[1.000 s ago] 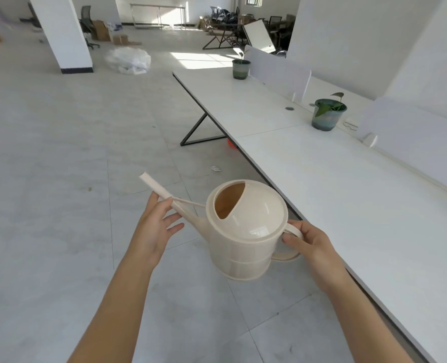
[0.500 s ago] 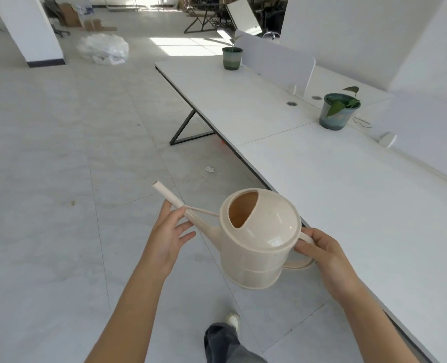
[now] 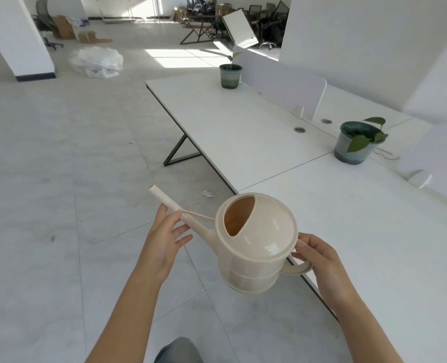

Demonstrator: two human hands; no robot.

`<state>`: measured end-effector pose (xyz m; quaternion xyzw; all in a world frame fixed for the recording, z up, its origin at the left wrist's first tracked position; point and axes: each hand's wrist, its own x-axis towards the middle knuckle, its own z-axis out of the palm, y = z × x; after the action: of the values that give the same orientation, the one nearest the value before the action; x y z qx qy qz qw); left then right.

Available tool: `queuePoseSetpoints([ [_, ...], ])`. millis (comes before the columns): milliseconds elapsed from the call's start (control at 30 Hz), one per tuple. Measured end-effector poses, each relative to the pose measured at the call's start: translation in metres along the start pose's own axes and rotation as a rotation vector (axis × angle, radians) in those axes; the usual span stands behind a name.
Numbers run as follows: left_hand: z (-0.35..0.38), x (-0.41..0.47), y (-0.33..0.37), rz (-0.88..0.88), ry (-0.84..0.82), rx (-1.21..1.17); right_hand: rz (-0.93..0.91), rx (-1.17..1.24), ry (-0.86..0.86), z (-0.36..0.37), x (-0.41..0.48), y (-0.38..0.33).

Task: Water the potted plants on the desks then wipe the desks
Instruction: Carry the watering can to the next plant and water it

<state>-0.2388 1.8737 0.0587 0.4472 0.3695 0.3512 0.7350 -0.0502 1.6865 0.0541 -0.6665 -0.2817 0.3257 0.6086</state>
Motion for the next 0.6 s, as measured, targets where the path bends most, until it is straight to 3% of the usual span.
queuePoseSetpoints([
  [200,0.009,0.101,0.002,-0.073,-0.135,0.029,0.049,0.042,0.140,0.020,0.059,-0.002],
  [400,0.040,0.202,0.026,-0.136,-0.383,0.087,0.076,0.057,0.421,0.043,0.106,-0.008],
  [600,0.084,0.264,0.034,-0.178,-0.544,-0.006,0.087,0.086,0.671,0.061,0.129,-0.015],
])
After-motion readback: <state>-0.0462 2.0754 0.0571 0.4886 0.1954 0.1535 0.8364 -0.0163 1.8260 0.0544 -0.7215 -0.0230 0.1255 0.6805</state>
